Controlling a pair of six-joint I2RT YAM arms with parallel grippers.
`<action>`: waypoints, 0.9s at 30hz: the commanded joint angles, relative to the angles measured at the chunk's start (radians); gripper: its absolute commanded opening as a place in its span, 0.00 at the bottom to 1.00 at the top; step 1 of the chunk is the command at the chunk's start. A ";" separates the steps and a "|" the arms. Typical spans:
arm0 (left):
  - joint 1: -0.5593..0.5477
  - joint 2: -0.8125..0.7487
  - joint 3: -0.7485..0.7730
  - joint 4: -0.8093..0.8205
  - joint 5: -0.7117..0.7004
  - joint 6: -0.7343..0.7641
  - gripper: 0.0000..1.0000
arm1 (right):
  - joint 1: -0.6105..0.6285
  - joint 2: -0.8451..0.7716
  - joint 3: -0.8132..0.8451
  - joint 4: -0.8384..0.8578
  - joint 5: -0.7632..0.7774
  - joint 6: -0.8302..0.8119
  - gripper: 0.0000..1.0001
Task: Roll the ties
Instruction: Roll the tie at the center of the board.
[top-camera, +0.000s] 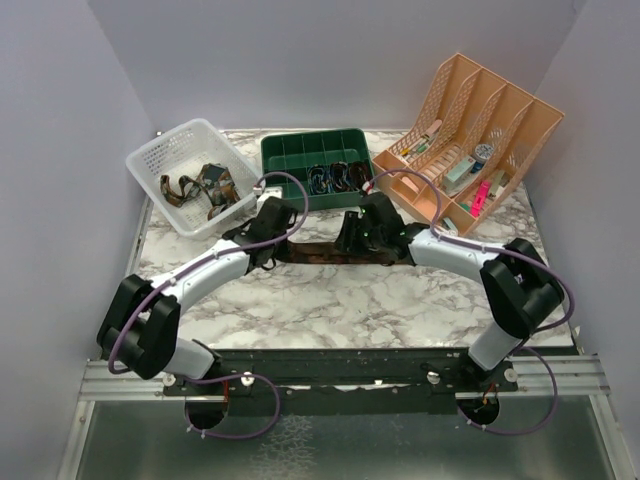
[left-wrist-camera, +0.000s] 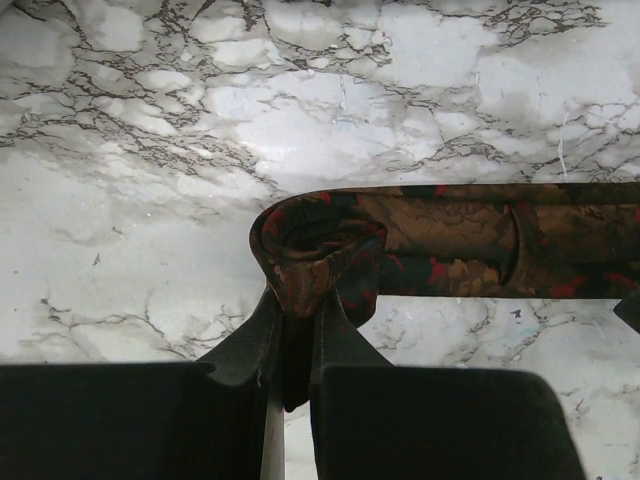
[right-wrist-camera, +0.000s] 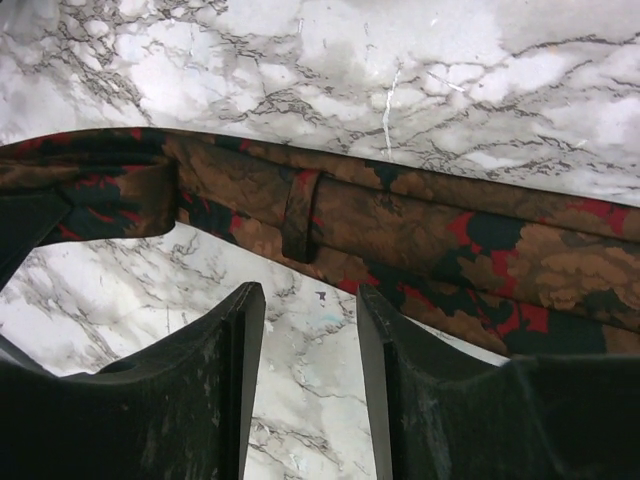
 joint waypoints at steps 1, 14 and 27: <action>-0.073 0.053 0.080 -0.104 -0.177 -0.018 0.00 | -0.017 -0.048 -0.064 0.051 -0.028 0.055 0.46; -0.230 0.274 0.277 -0.265 -0.426 -0.060 0.00 | -0.047 -0.295 -0.267 0.140 0.140 0.150 0.44; -0.341 0.426 0.435 -0.340 -0.481 -0.093 0.00 | -0.049 -0.691 -0.534 0.175 0.490 0.288 0.45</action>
